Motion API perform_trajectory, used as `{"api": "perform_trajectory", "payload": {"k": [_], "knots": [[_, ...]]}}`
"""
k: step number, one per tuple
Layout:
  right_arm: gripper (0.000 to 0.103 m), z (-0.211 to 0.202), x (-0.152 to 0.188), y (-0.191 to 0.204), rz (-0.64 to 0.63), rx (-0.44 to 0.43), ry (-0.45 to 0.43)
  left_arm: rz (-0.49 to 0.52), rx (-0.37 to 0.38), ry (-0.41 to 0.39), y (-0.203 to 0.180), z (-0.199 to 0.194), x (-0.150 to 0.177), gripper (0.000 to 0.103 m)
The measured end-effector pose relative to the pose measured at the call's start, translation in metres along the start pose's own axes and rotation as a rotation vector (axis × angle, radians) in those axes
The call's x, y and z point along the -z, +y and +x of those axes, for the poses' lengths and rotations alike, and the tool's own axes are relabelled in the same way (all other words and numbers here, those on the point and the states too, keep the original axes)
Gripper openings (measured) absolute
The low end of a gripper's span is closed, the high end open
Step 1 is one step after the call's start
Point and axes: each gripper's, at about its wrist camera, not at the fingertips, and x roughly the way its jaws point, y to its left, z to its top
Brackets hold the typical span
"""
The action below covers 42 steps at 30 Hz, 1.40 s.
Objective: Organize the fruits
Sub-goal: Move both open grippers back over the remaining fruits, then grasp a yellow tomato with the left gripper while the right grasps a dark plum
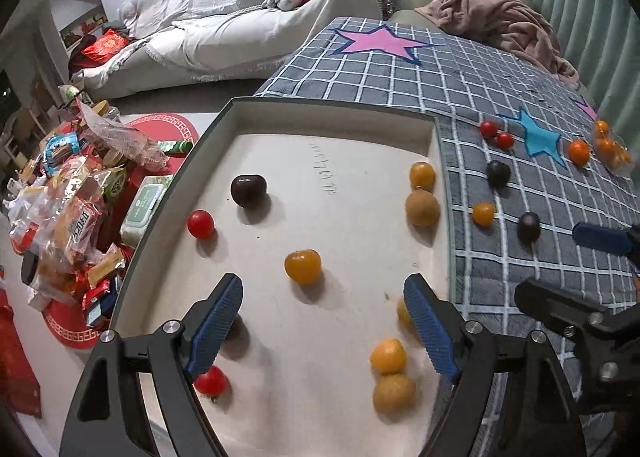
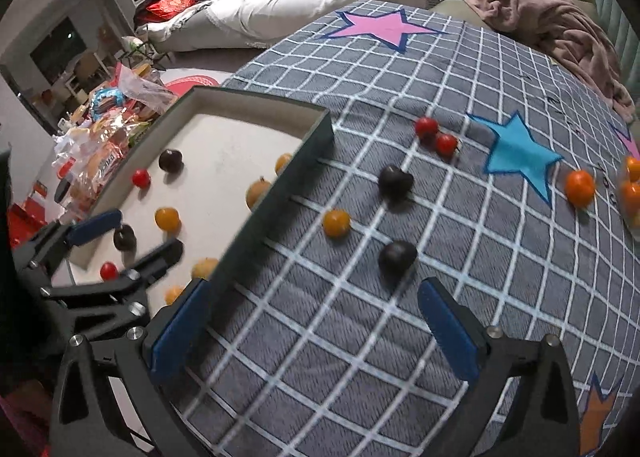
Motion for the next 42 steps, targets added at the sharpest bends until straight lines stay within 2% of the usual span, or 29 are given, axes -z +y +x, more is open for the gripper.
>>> {"api": "perform_trajectory", "payload": {"k": [8,13,19,23,25,26,28,33,36,38,40,41,42], "knots": [[0.103,-0.002,0.031,-0.043,0.062,0.084,0.013,0.089,0.045,-0.048,-0.034,-0.022,0.003,0.084],[0.103,-0.006,0.036,-0.058,0.064,0.118,-0.021,0.139,0.060,-0.064,-0.062,-0.022,-0.002,0.084],[0.103,-0.004,0.043,-0.059,-0.003,0.120,-0.073,0.204,0.106,-0.089,-0.095,-0.014,-0.017,0.084],[0.102,-0.001,0.048,-0.062,-0.022,0.113,-0.091,0.272,0.087,-0.092,-0.113,0.003,-0.023,0.084],[0.097,0.000,0.049,-0.064,-0.022,0.099,-0.097,0.287,0.081,-0.079,-0.118,0.013,-0.025,0.083],[0.095,0.002,0.048,-0.065,-0.024,0.094,-0.101,0.292,0.078,-0.071,-0.120,0.018,-0.026,0.077],[0.091,0.005,0.046,-0.066,-0.032,0.084,-0.103,0.304,0.071,-0.055,-0.124,0.027,-0.026,0.073],[0.088,0.009,0.042,-0.066,-0.052,0.063,-0.115,0.316,0.051,-0.030,-0.130,0.042,-0.026,0.073],[0.087,0.011,0.039,-0.065,-0.072,0.055,-0.118,0.340,0.041,-0.033,-0.134,0.046,-0.027,0.056],[0.087,0.013,0.037,-0.062,-0.089,0.056,-0.119,0.316,0.075,-0.012,-0.132,0.050,-0.028,0.038],[0.086,0.014,0.035,-0.060,-0.102,0.055,-0.124,0.304,0.097,0.001,-0.132,0.051,-0.029,0.032],[0.086,0.015,0.034,-0.059,-0.106,0.052,-0.124,0.307,0.099,-0.001,-0.132,0.051,-0.029,0.026],[0.086,0.016,0.032,-0.057,-0.112,0.051,-0.126,0.312,0.088,-0.007,-0.134,0.051,-0.028,0.024]]}}
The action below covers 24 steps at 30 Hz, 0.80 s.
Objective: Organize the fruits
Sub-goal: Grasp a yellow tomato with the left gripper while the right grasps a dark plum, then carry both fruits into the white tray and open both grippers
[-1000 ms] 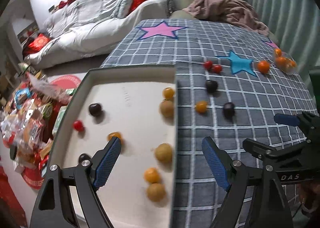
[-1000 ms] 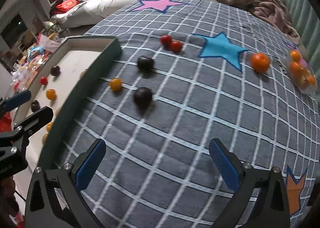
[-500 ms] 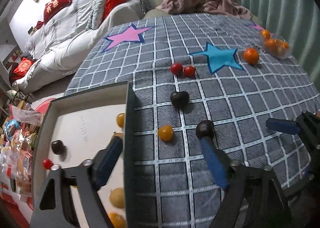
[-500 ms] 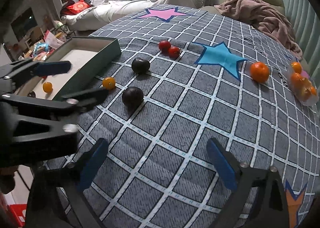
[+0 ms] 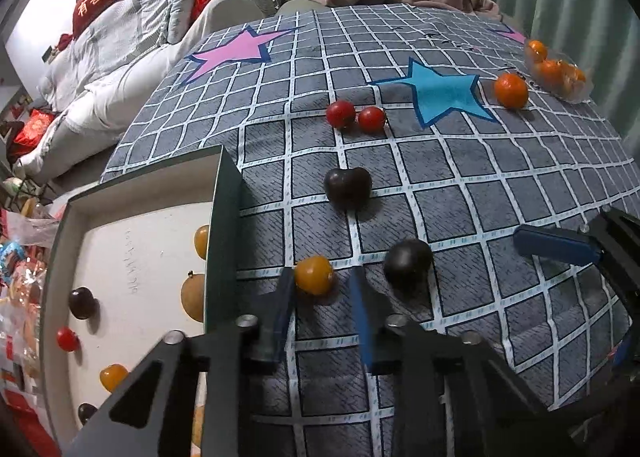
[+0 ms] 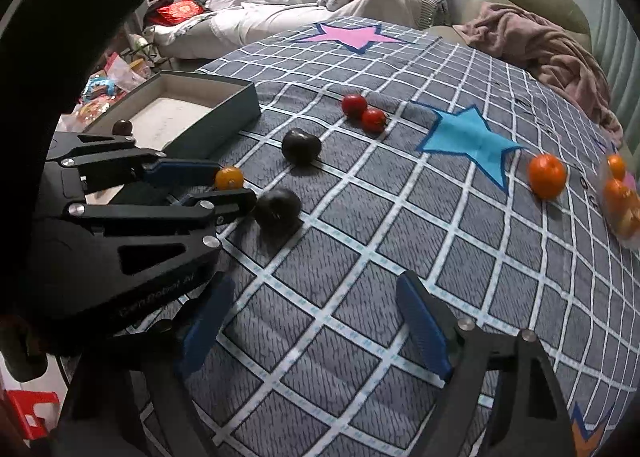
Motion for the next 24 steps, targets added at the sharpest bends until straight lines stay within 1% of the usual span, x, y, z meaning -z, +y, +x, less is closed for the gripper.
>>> {"api": "perform_trajectory", "payload": {"k": [1,2,3,6,8,9,10,11,12,13,17,24], "knots": [[0.085,0.001,-0.002,0.001,-0.005,0.001,-0.002,-0.001,-0.005,-0.002,0.000,0.000,0.000,0.023],[0.085,0.002,-0.003,0.002,-0.009,0.000,-0.004,-0.009,-0.006,-0.001,0.001,0.000,0.000,0.019],[0.084,0.004,-0.005,0.003,-0.012,-0.002,-0.006,-0.027,-0.002,-0.001,0.003,0.000,0.001,0.019],[0.075,0.010,-0.012,0.007,-0.025,-0.011,-0.008,-0.082,0.011,-0.010,0.013,-0.005,0.001,0.019],[0.071,0.014,-0.015,0.008,-0.032,-0.009,-0.009,-0.108,0.014,-0.027,0.019,-0.012,0.001,0.019],[0.066,0.015,-0.016,0.010,-0.036,-0.004,-0.014,-0.117,0.017,-0.032,0.022,-0.013,0.001,0.019],[0.058,0.016,-0.018,0.011,-0.040,-0.004,-0.018,-0.123,0.019,-0.035,0.024,-0.014,0.001,0.019],[0.052,0.016,-0.019,0.012,-0.042,-0.003,-0.022,-0.130,0.021,-0.038,0.026,-0.016,0.001,0.019],[0.039,0.016,-0.020,0.013,-0.042,-0.006,-0.025,-0.138,0.024,-0.039,0.027,-0.017,0.002,0.019],[0.029,0.016,-0.021,0.013,-0.039,-0.012,-0.025,-0.142,0.025,-0.040,0.028,-0.018,0.003,0.019],[0.029,0.014,-0.021,0.012,-0.009,-0.024,-0.020,-0.169,0.035,-0.047,0.034,-0.024,0.007,0.019],[0.029,0.001,-0.021,-0.002,0.079,-0.047,-0.009,-0.204,0.050,-0.064,0.047,-0.040,0.012,0.019]]}}
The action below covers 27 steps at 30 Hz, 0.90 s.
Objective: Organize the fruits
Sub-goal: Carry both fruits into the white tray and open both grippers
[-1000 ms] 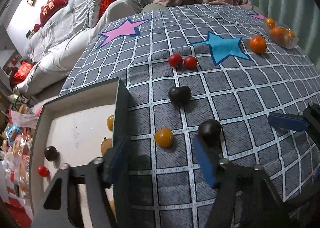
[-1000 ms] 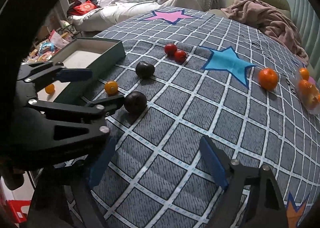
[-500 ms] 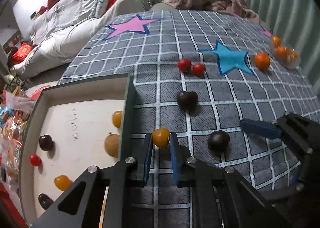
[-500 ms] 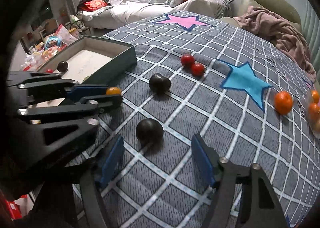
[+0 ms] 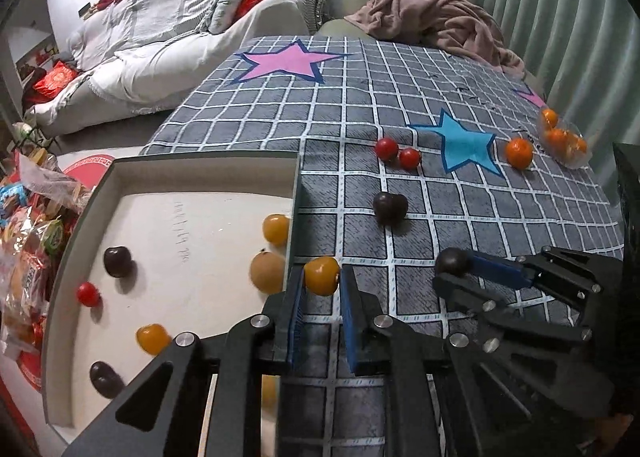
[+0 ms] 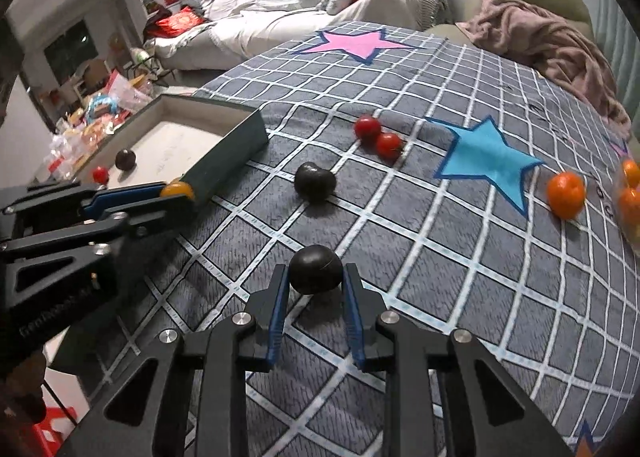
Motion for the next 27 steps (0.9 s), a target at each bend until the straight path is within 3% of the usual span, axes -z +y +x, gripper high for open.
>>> {"api": "perform_trajectory", "payload": {"k": [8,15,27], "knots": [[0.029,-0.023,-0.018,0.008,0.024,-0.035,-0.024,-0.021,-0.010,-0.010,0.026,-0.022,0.000,0.019],[0.029,-0.033,-0.043,0.041,-0.012,-0.074,-0.043,-0.043,-0.041,-0.031,0.061,-0.038,0.001,0.019],[0.029,-0.013,-0.076,0.095,-0.093,-0.109,-0.017,-0.131,-0.083,-0.037,0.115,-0.035,-0.002,0.019]]}}
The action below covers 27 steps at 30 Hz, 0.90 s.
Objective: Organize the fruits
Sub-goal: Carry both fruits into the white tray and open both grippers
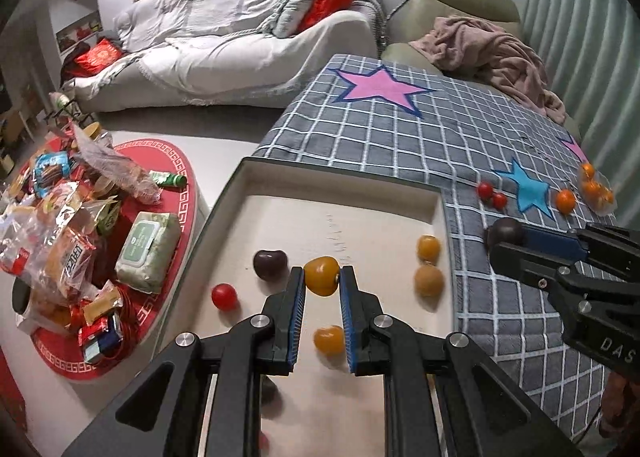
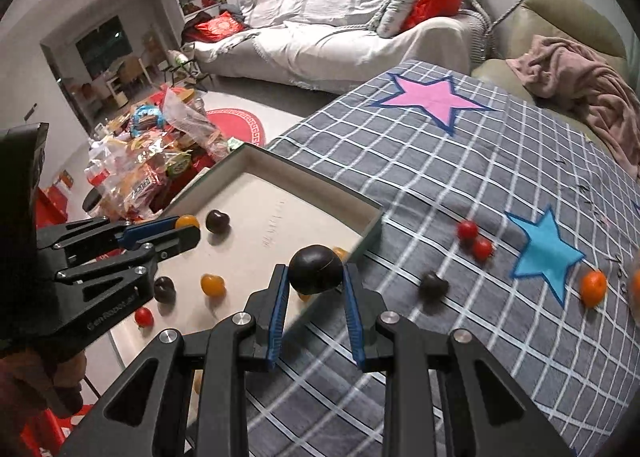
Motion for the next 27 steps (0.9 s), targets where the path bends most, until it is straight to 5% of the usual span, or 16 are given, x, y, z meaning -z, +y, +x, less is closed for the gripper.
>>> {"api": "perform_trajectory", "payload": {"k": [15,27], "knots": [[0.029,0.082,-0.028,-0.008,0.021,0.031,0.095,0.015,-0.050,0.087,-0.009,0.062,-0.012,0.019],[0.034,0.102,-0.028,-0.005,-0.010,0.038,0.149,0.050,-0.074,0.148,-0.014,0.075,-0.006,0.020]]}}
